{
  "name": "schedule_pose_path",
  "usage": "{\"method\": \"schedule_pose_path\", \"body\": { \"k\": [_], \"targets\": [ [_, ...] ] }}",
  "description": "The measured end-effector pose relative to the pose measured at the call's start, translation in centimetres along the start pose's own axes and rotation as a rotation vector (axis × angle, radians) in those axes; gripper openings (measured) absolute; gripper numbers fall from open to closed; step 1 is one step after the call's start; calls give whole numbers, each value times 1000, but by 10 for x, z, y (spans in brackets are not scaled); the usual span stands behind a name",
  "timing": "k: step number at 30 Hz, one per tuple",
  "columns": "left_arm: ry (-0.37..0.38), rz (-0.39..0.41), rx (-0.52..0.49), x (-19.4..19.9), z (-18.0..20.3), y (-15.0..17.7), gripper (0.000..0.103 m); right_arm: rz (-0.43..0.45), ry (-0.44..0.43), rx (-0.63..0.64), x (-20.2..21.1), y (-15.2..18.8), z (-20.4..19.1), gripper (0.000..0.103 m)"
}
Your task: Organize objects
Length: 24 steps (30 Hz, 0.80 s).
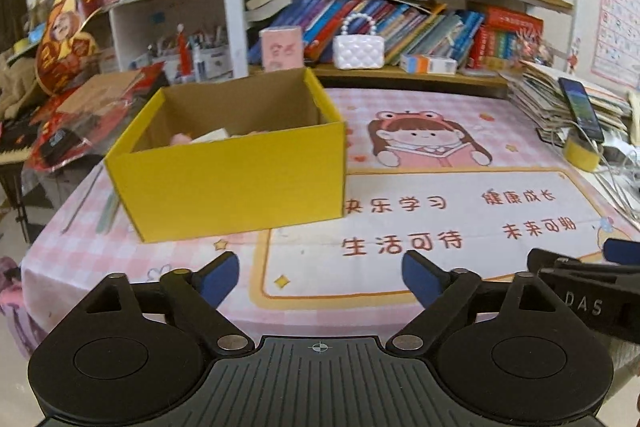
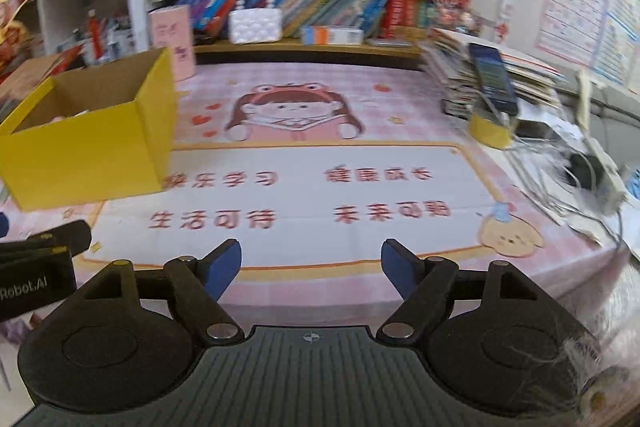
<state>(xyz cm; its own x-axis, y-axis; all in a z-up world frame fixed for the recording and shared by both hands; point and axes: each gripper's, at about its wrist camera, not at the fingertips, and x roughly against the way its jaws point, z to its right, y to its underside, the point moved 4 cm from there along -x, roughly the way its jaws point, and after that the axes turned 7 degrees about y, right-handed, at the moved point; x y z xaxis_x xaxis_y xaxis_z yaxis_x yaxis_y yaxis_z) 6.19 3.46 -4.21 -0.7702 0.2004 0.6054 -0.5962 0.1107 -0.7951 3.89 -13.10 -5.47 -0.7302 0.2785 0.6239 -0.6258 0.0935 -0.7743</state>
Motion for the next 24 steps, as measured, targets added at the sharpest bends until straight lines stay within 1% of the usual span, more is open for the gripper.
{"method": "schedule_pose_path", "body": {
  "k": [2, 3, 8, 11, 19, 24],
  "targets": [
    [-5, 5, -15, 0, 6, 0, 97, -2, 22, -20, -1, -1, 8, 84],
    [-7, 4, -17, -1, 8, -1, 98, -3, 30, -28, -1, 0, 11, 85],
    [-16, -20, -21, -5, 14, -1, 100, -8, 58, -52, 0, 2, 20, 100],
    [-22, -29, -17, -6, 15, 0, 100, -16, 71, -53, -1, 3, 23, 101],
    [-52, -48, -2, -6, 11, 3, 102, -37, 66, -46, -3, 5, 20, 102],
    [-59, -45, -5, -5, 11, 4, 102, -38, 62, -28, -2, 6, 16, 103]
  ]
}}
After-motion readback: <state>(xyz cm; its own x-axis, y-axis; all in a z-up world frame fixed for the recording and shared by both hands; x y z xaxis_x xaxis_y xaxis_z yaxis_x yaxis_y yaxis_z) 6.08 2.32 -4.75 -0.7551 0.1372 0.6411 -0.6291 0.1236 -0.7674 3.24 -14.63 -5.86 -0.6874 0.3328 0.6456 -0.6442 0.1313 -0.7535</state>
